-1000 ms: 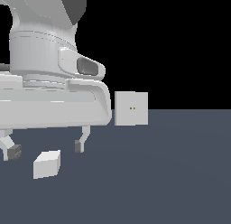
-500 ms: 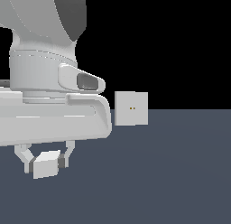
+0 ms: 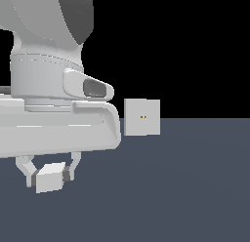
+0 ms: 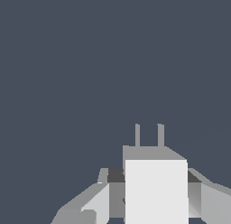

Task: Plug the charger into the wall socket.

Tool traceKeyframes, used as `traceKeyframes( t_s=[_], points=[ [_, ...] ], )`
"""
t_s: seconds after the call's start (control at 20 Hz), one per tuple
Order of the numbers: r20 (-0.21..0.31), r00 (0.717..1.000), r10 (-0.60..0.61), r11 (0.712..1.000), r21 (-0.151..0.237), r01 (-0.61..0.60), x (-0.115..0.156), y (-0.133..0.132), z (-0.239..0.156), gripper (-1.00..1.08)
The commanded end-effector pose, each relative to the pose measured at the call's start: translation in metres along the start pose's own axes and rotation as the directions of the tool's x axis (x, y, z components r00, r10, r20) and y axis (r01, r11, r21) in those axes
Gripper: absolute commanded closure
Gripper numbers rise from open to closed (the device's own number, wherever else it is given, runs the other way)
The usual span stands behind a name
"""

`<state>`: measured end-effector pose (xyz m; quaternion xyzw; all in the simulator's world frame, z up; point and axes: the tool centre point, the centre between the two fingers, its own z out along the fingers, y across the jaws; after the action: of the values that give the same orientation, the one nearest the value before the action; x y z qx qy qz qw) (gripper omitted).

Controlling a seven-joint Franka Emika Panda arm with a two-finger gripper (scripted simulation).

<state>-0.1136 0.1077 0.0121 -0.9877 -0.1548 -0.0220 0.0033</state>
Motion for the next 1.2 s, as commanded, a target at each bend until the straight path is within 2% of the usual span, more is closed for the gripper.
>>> traceKeyframes(
  t_s=[0.0,0.25,0.45,1.15],
  points=[
    [0.0,1.0,0.001,1.0,0.0,-0.001,0.0,0.001,0.0,1.08],
    [0.0,1.0,0.004,1.0,0.0,-0.004,0.002,0.015,-0.007,1.08],
    [0.0,1.0,0.009,1.0,0.0,-0.009,0.006,0.038,-0.017,1.08],
    [-0.001,0.999,0.041,0.999,-0.001,-0.041,0.028,0.166,-0.074,1.08]
  ],
)
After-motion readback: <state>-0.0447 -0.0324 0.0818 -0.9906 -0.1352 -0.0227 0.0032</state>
